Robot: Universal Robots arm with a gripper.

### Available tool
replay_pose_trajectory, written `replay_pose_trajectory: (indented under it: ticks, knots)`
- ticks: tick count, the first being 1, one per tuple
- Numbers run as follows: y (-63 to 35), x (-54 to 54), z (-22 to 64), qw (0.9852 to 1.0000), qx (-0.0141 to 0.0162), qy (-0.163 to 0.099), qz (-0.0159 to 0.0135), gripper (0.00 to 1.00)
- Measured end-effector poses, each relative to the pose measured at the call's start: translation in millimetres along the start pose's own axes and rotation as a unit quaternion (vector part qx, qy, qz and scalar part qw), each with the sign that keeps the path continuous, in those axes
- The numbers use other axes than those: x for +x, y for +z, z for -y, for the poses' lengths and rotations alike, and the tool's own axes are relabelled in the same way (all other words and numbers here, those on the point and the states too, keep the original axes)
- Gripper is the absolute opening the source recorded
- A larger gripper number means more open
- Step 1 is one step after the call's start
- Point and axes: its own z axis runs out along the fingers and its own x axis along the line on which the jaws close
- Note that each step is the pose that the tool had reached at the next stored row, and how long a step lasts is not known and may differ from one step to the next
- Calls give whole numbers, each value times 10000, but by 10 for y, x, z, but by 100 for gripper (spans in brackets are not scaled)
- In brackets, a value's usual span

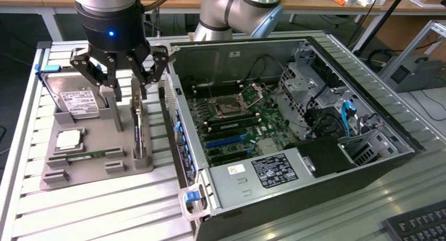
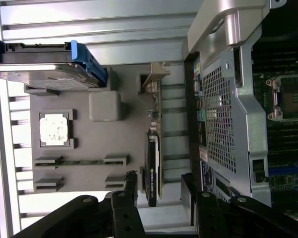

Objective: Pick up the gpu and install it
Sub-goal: 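Pick up the gpu and move the gpu toward the slot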

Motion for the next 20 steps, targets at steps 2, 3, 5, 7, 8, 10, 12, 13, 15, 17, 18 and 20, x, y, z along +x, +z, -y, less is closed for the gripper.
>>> replay_pose_trajectory:
  ticks: [2,3,5,7,8,10,12,13,15,17,18,20]
  knots:
    - [2,-3,-1,10000,0,0,0,48]
    - [3,-4,-1,10000,1,0,-1,48]
    - [7,-4,-1,10000,1,0,-1,48]
    - [13,-4,-1,10000,0,0,0,48]
    - [16,-4,-1,10000,0,0,-1,48]
    - [19,-4,0,10000,1,0,-1,48]
    - [25,-4,0,10000,0,0,0,48]
    - [26,-4,0,10000,0,0,-1,48]
    - [30,-4,0,10000,0,0,-1,48]
    - [34,-4,0,10000,0,0,0,48]
    - [36,-4,0,10000,0,0,0,48]
    - [42,-4,1,10000,1,0,0,48]
